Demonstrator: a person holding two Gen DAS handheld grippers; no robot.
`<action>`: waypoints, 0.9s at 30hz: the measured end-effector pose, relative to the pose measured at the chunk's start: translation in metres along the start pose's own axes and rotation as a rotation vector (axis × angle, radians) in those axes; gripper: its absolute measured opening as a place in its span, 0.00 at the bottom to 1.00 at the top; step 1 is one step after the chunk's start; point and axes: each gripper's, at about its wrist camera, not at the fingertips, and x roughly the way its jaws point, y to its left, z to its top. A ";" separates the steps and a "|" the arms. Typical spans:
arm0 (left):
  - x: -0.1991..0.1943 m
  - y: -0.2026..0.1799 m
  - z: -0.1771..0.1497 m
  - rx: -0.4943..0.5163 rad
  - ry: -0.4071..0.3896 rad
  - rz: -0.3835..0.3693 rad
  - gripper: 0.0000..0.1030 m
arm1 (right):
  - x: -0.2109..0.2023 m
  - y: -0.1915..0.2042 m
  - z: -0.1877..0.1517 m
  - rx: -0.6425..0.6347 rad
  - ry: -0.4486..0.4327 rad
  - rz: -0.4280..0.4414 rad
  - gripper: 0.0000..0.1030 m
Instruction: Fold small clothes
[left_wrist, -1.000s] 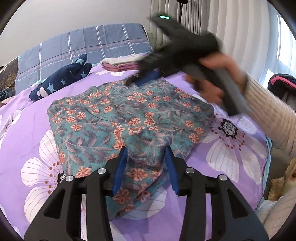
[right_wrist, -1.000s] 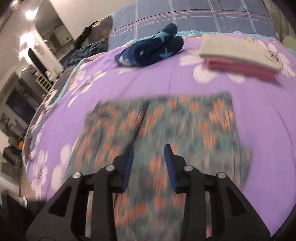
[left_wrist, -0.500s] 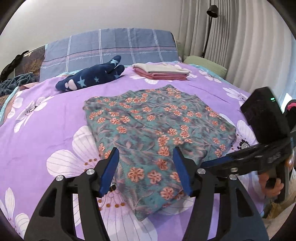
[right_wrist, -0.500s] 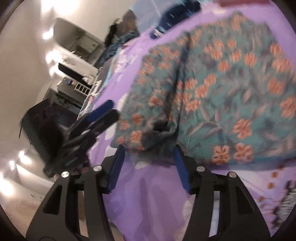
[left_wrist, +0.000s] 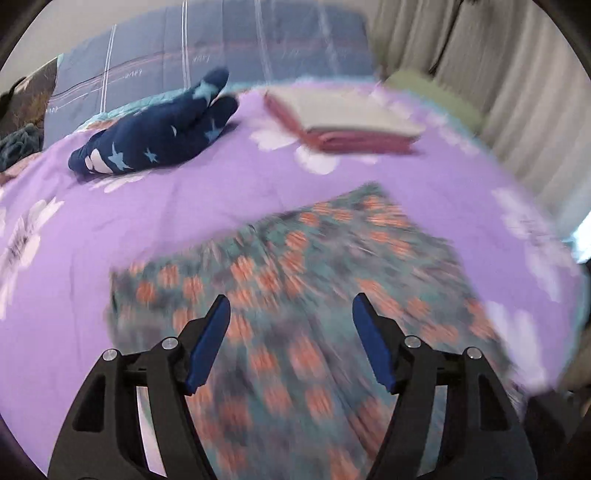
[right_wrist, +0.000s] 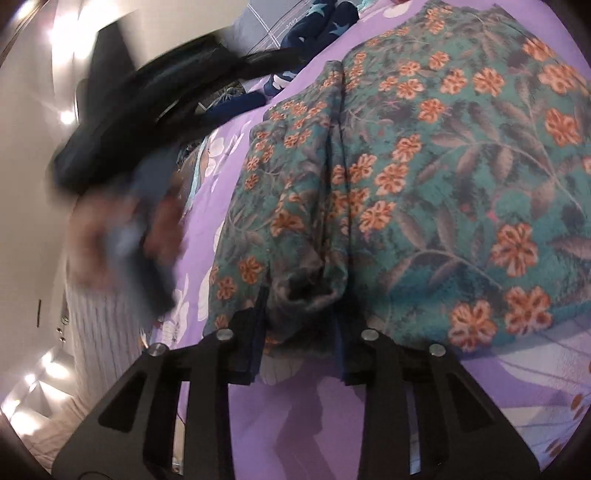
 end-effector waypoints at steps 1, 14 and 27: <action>0.017 -0.003 0.011 0.014 0.026 0.064 0.67 | 0.000 -0.002 0.000 0.007 -0.002 0.010 0.29; 0.046 0.019 0.028 -0.050 0.083 0.105 0.03 | -0.012 -0.019 0.000 0.085 -0.044 0.071 0.13; -0.028 -0.027 0.076 -0.017 -0.143 -0.092 0.02 | -0.101 -0.002 -0.015 -0.150 -0.347 -0.041 0.08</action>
